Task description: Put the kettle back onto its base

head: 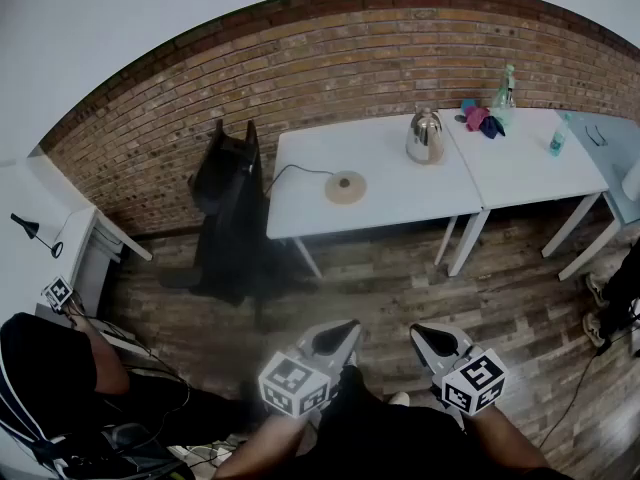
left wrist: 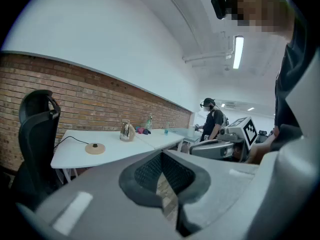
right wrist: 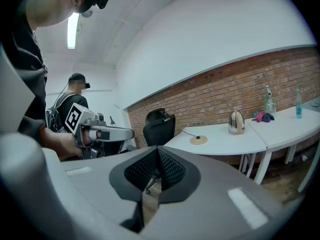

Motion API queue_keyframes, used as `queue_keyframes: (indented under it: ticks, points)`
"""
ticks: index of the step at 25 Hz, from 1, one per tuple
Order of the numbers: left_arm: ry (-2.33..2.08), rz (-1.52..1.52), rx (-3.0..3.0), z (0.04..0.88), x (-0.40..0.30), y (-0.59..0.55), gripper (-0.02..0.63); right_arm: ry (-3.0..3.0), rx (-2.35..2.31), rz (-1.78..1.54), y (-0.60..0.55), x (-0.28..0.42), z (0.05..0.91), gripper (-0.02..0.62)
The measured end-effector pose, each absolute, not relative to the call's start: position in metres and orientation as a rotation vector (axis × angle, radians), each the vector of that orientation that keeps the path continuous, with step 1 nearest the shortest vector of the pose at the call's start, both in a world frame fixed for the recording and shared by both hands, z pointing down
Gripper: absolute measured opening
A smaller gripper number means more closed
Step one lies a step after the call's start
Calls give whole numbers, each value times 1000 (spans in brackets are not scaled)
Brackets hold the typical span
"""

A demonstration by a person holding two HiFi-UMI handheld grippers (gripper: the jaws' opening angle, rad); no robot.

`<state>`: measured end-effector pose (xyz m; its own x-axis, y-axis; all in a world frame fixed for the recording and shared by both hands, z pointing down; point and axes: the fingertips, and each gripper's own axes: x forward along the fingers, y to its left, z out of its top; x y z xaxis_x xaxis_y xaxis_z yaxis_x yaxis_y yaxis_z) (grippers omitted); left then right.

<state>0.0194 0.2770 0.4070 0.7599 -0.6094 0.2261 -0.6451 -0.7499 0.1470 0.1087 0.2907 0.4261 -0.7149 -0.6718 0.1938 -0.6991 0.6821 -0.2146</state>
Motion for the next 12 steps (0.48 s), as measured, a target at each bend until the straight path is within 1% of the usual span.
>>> queue_keyframes:
  ticks: [12]
  points:
    - [-994, 229, 2738, 402, 15, 276, 0, -2798, 1134, 373, 289, 103, 417, 23]
